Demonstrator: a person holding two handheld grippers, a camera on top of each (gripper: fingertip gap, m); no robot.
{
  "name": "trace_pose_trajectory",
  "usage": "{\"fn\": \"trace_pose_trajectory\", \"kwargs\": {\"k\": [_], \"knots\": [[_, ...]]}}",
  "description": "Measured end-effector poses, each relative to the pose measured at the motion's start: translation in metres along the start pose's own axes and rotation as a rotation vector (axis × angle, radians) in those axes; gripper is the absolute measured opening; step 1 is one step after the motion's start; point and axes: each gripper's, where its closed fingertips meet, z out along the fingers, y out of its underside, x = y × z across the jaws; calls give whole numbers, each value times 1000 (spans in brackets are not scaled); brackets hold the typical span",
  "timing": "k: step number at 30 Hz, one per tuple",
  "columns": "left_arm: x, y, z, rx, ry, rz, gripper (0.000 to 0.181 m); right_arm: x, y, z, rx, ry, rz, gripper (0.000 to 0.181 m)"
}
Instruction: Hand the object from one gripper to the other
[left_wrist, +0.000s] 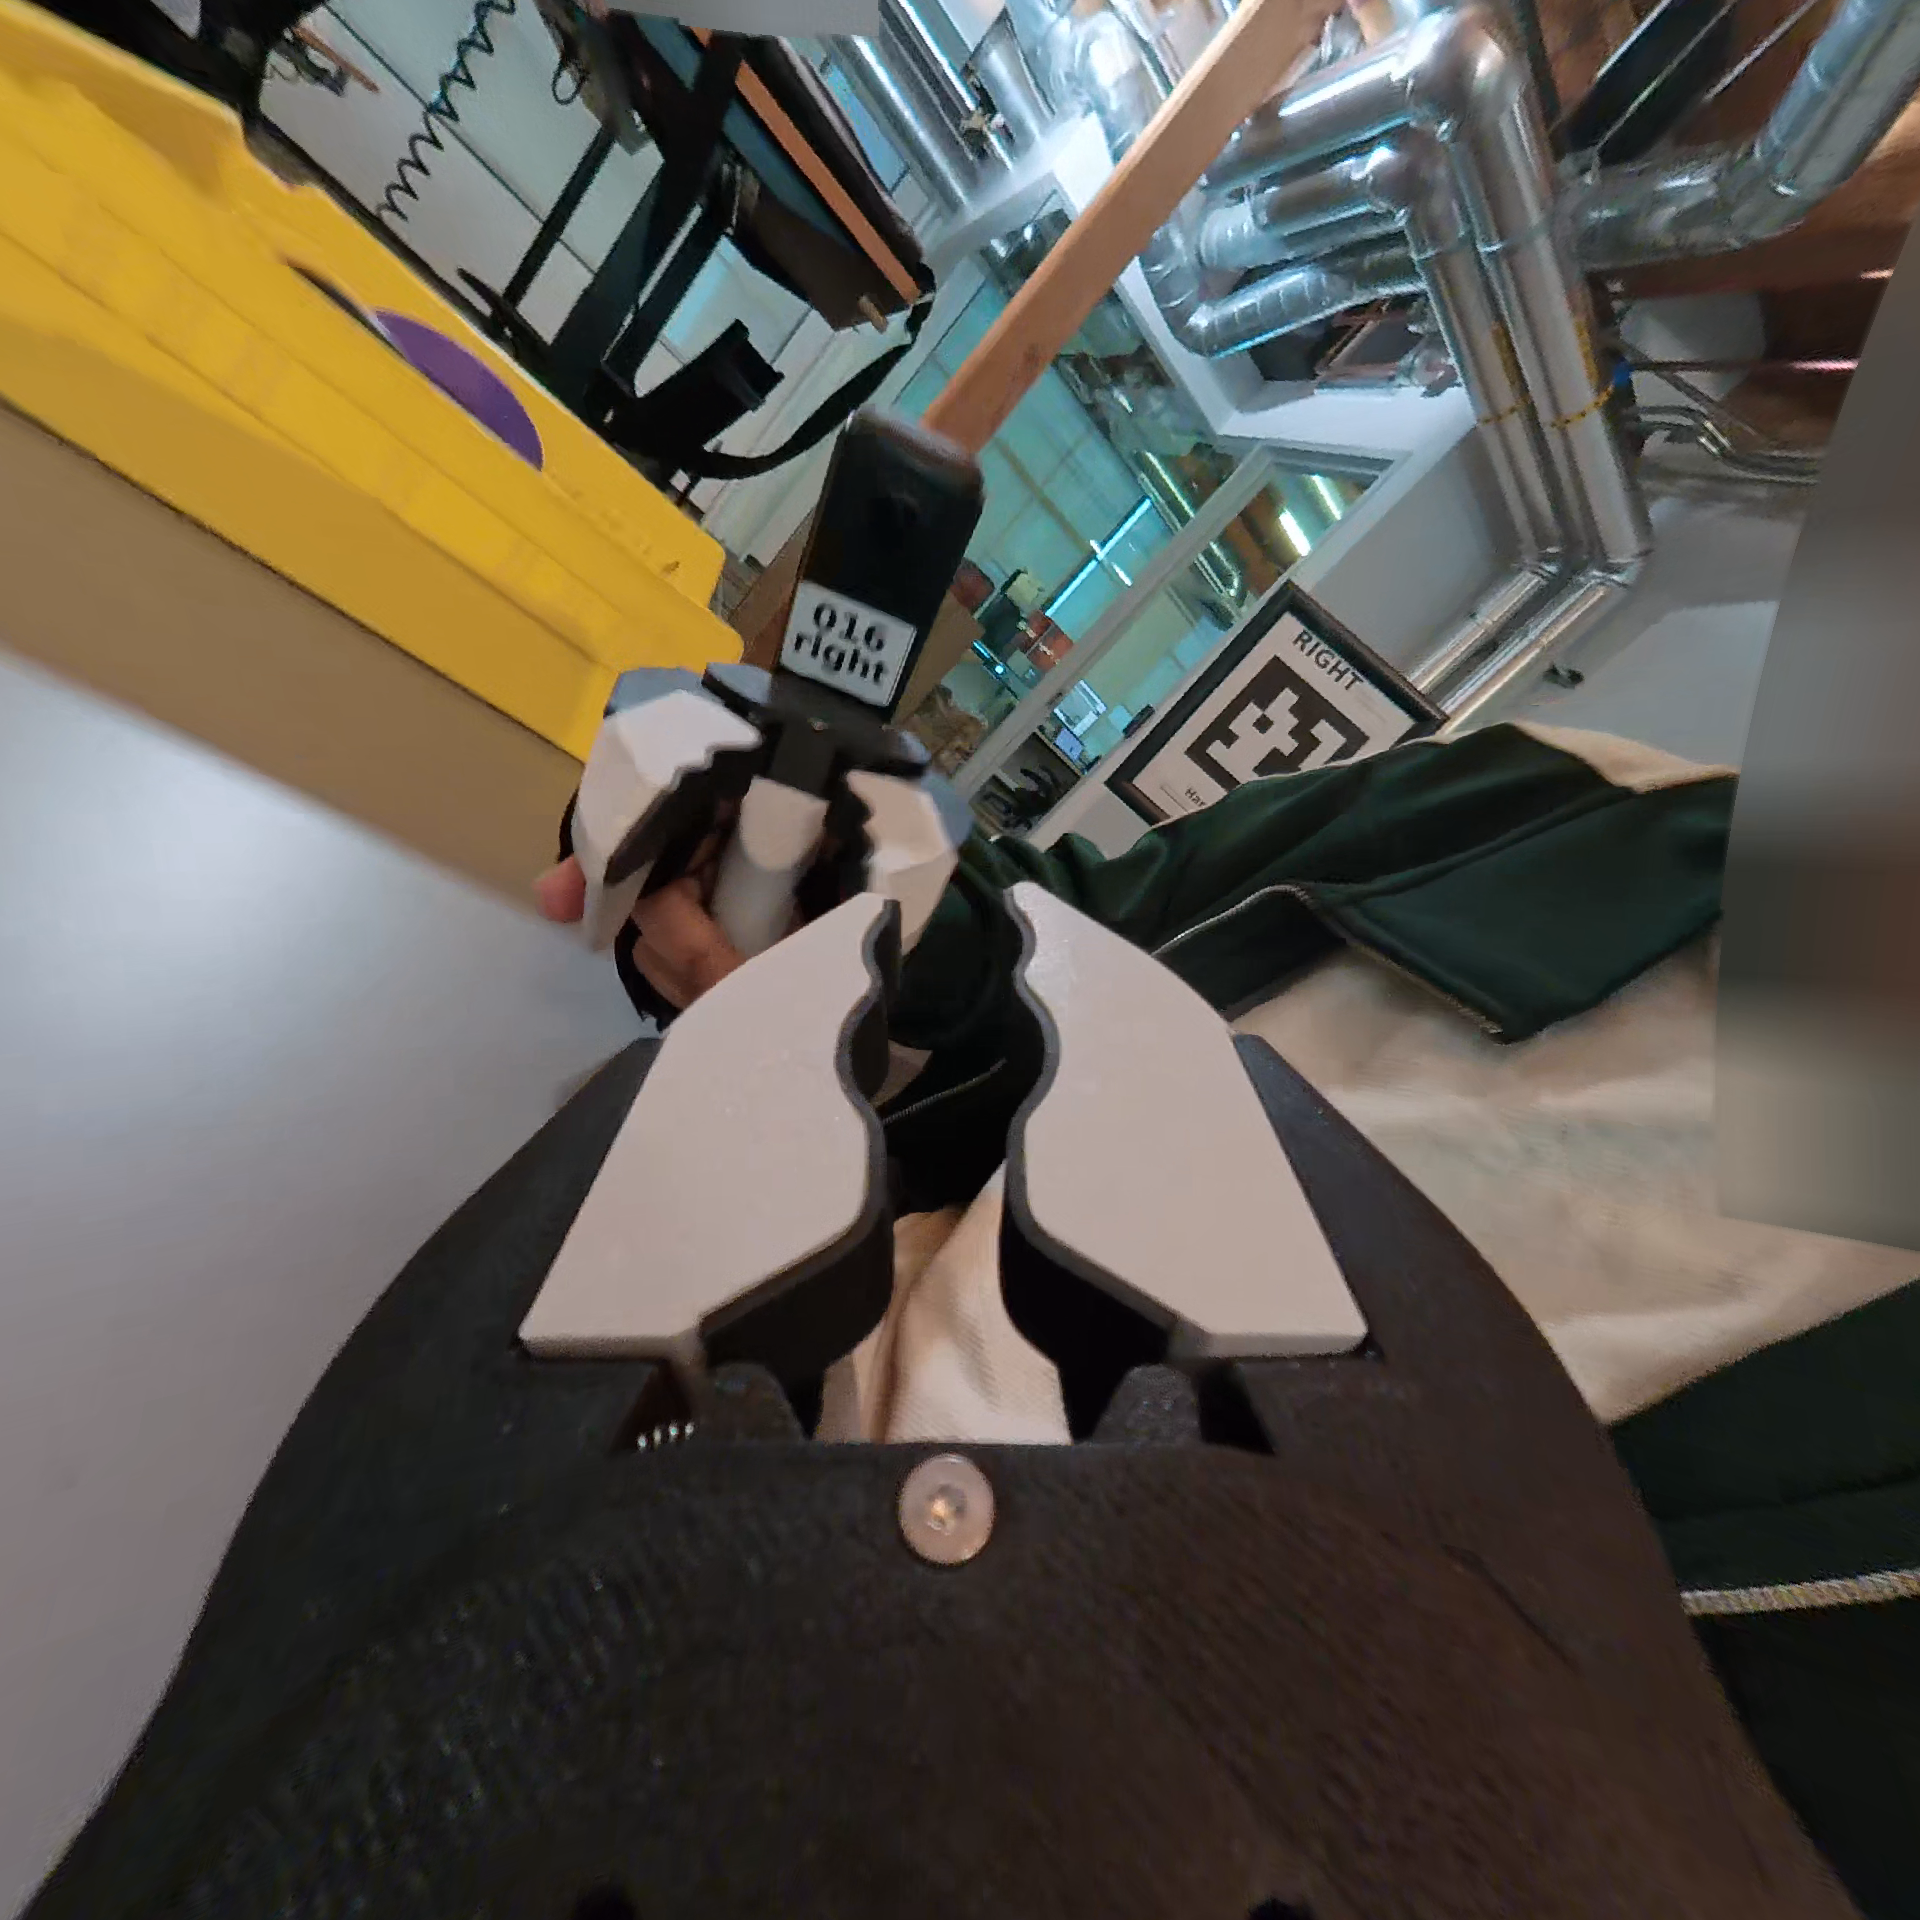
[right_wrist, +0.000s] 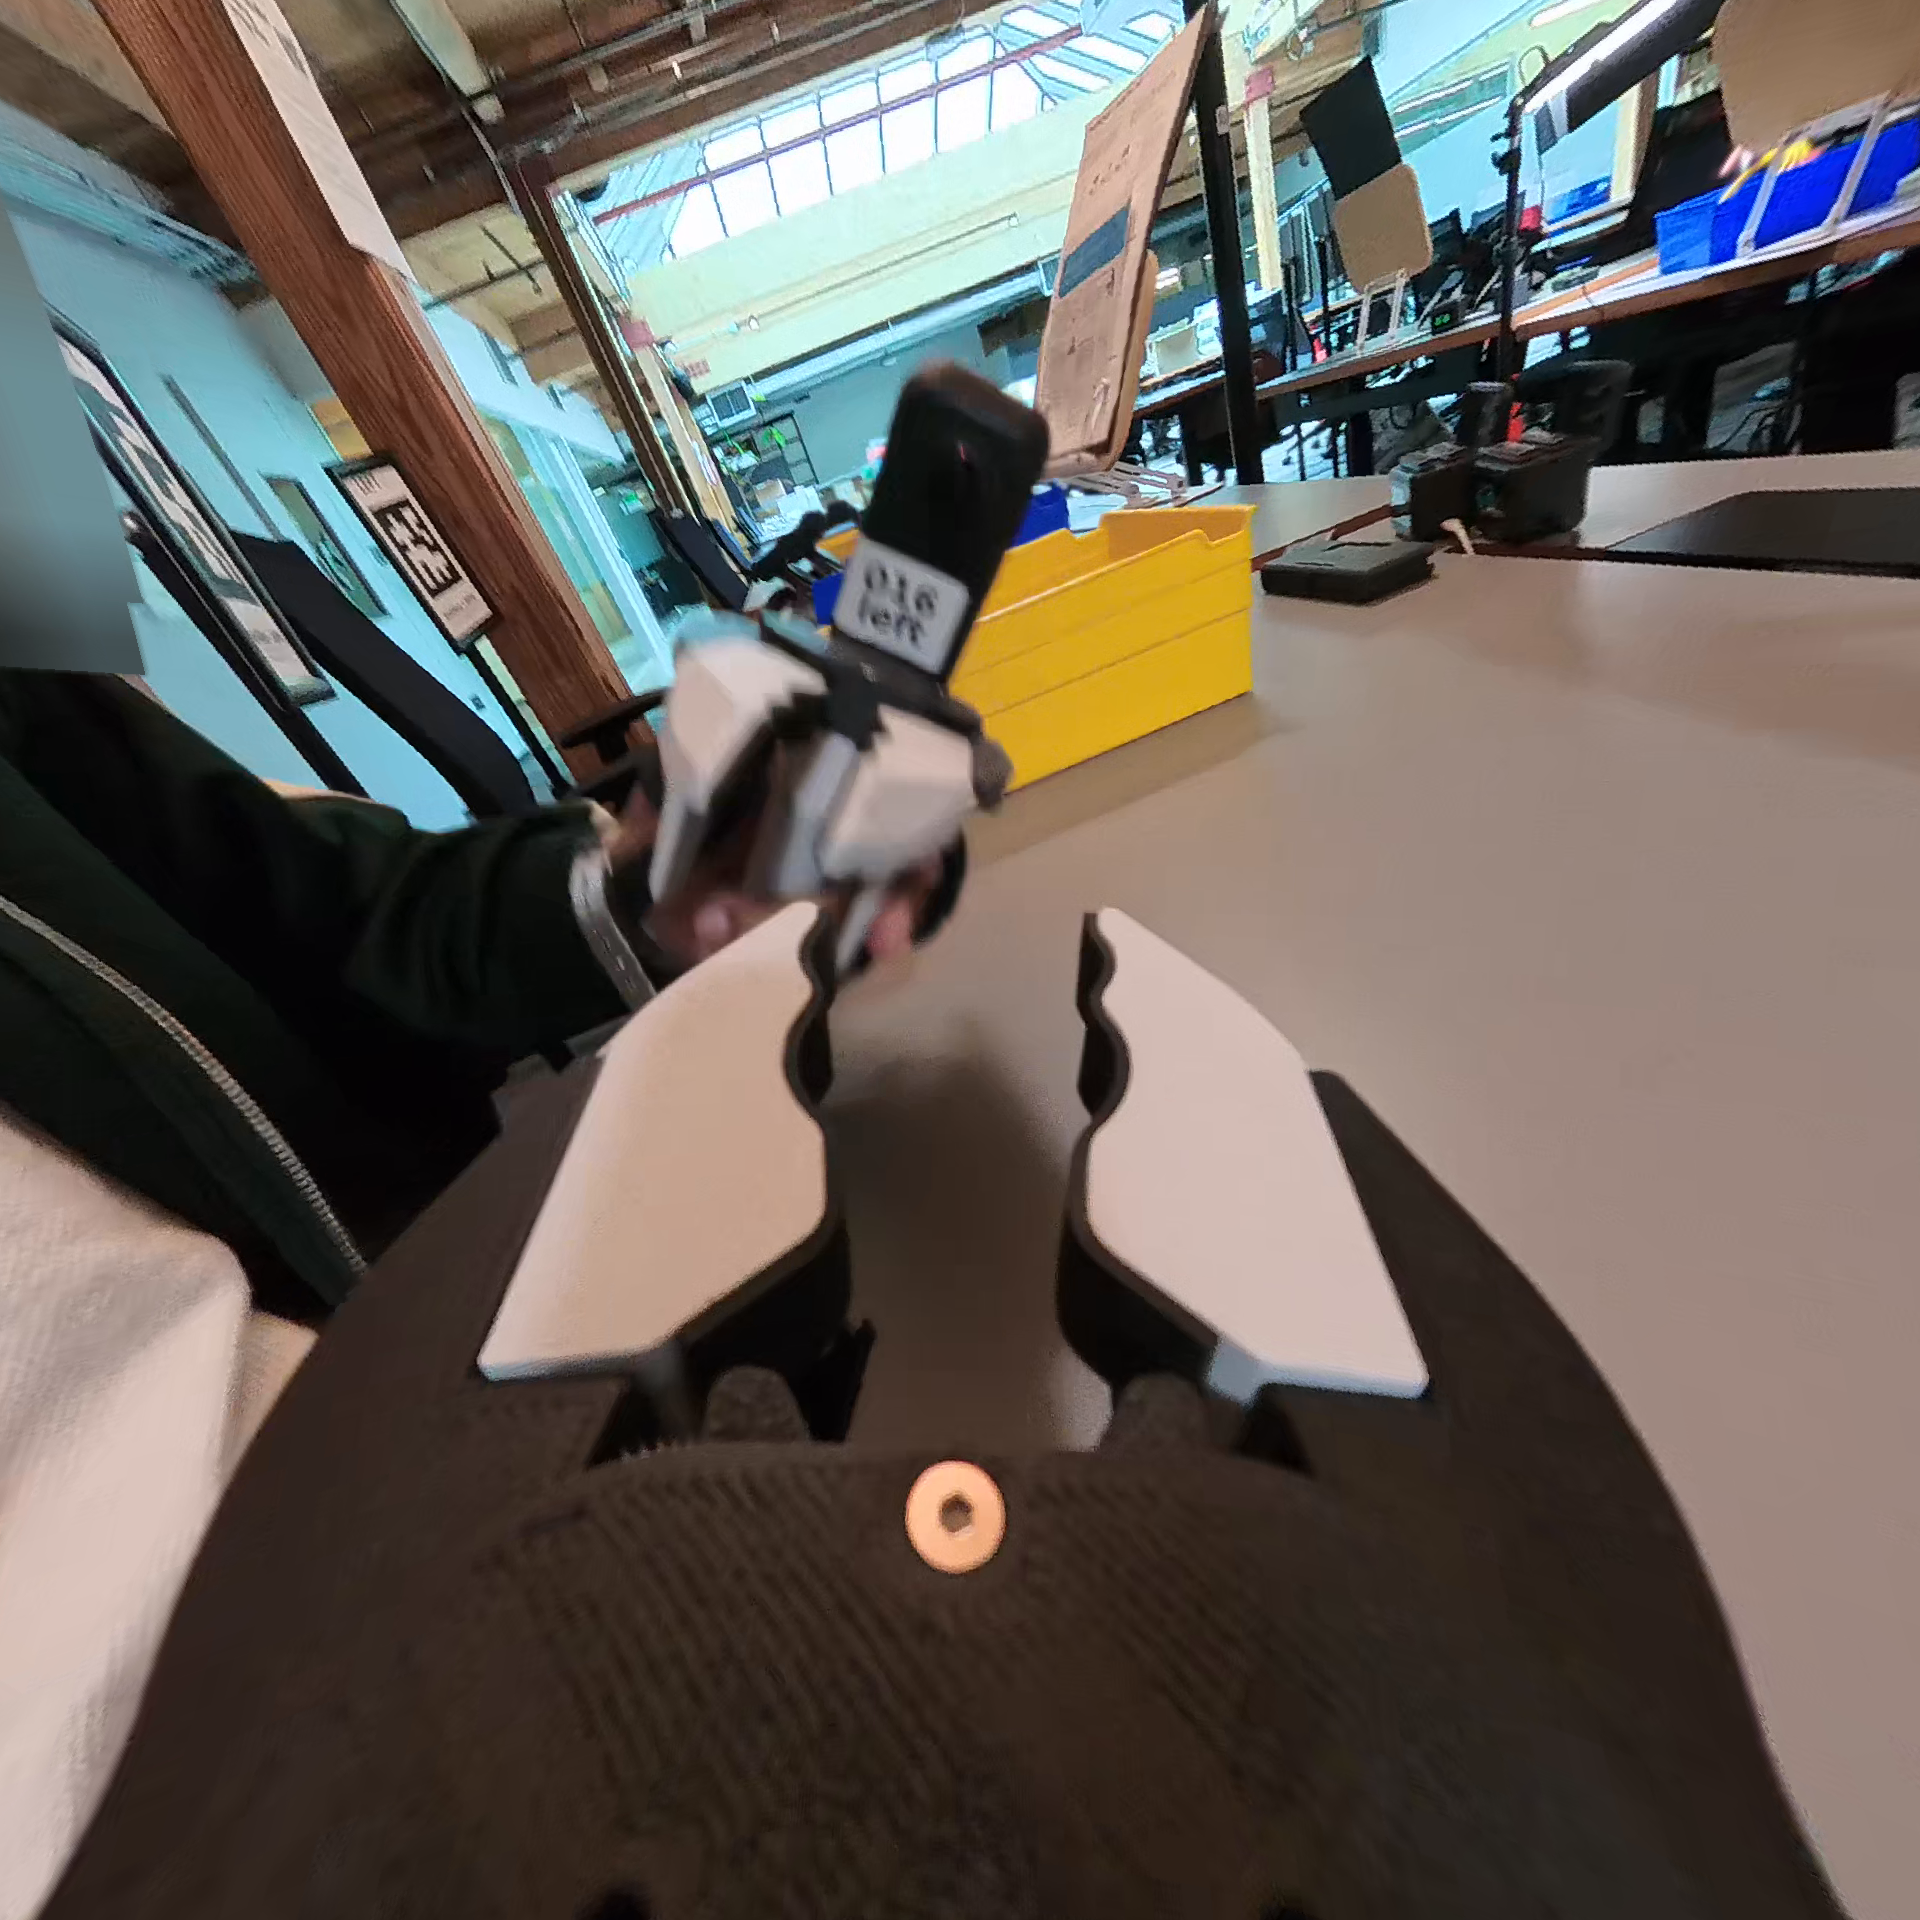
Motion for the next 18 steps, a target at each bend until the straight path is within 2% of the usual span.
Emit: {"fn": "trace_pose_trajectory", "kwargs": {"k": [2,4,6,8,11,14,16,18], "knots": [[14,-26,-19,4,-82,60,17,1,-8,-5,21,29,-61,44],[20,-52,-56,-2,-269,158,18,4,-17,-11,53,56,-100,45],[7,-74,-117,-32,-597,230,26,8,-15,-14,50,66,-84,45],[-7,-86,-190,-69,-889,233,32,10,-11,-13,47,47,-27,44],[-35,-79,-305,-158,-1281,84,35,9,-9,-9,48,21,25,44],[-58,-54,-410,-310,-1618,-93,37,6,-5,-6,24,24,0,43],[-72,-34,-447,-414,-1679,-201,39,5,-1,-4,3,30,-20,42],[-87,-18,-462,-458,-1657,-280,42,4,1,-2,-11,32,-28,41]]}}
